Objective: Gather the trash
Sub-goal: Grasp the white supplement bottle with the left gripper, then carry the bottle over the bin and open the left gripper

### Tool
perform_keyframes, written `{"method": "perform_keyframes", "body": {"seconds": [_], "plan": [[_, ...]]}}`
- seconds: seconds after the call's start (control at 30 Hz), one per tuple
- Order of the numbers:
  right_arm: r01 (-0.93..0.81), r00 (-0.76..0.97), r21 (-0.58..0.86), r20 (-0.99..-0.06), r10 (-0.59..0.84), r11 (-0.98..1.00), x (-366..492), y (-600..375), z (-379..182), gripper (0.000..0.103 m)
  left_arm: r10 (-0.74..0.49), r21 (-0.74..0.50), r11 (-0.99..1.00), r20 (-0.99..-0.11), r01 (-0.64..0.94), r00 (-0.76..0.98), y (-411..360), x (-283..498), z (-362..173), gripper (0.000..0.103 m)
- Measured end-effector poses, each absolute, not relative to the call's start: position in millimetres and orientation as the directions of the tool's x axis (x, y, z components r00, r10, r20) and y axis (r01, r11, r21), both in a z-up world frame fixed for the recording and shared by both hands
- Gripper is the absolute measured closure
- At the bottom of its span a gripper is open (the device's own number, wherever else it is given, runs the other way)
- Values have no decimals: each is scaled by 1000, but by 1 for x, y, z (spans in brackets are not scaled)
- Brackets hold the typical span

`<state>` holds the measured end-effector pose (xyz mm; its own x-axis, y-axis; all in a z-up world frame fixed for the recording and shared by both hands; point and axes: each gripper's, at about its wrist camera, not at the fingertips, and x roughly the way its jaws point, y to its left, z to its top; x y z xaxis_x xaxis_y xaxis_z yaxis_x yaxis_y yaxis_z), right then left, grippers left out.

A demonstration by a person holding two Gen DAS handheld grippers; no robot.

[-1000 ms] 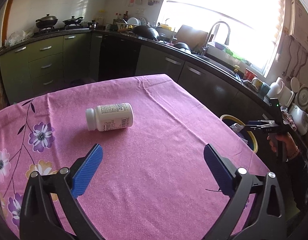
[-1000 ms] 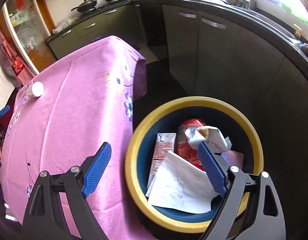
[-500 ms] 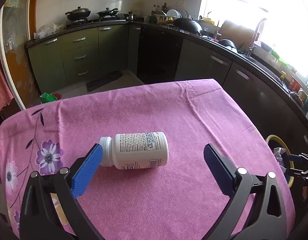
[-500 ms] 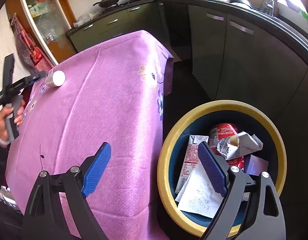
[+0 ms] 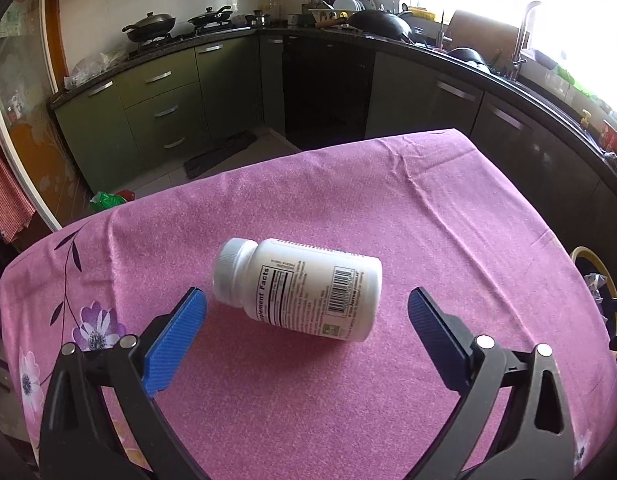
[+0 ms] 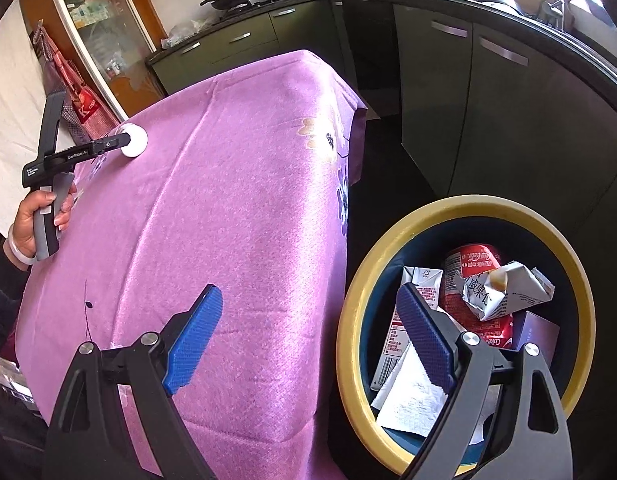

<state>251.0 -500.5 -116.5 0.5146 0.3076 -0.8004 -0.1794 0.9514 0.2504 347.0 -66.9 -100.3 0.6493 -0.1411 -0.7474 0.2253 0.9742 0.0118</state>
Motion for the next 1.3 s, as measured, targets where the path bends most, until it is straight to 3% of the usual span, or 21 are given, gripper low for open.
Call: {"method": "perform_keyframes", "body": {"seconds": [0.33, 0.53, 0.63, 0.83, 1.3], "plan": [[-181, 509, 256, -802, 314, 949, 250, -499, -119, 15, -240, -45, 943, -781, 331, 577, -62, 368, -106, 7], [-186, 497, 256, -808, 315, 949, 253, -497, -122, 15, -245, -15, 927, -780, 375, 576, -66, 371, -108, 7], [-191, 497, 256, -807, 318, 948, 251, -495, -121, 15, -236, 13, 918, -784, 395, 574, -69, 374, -111, 20], [-186, 491, 252, -814, 312, 950, 247, -494, -122, 15, -247, 16, 908, -787, 419, 566, -65, 370, -111, 22], [-136, 551, 301, -769, 324, 944, 207, -508, -110, 15, -342, 47, 832, -742, 553, 577, -104, 279, -49, 22]]}}
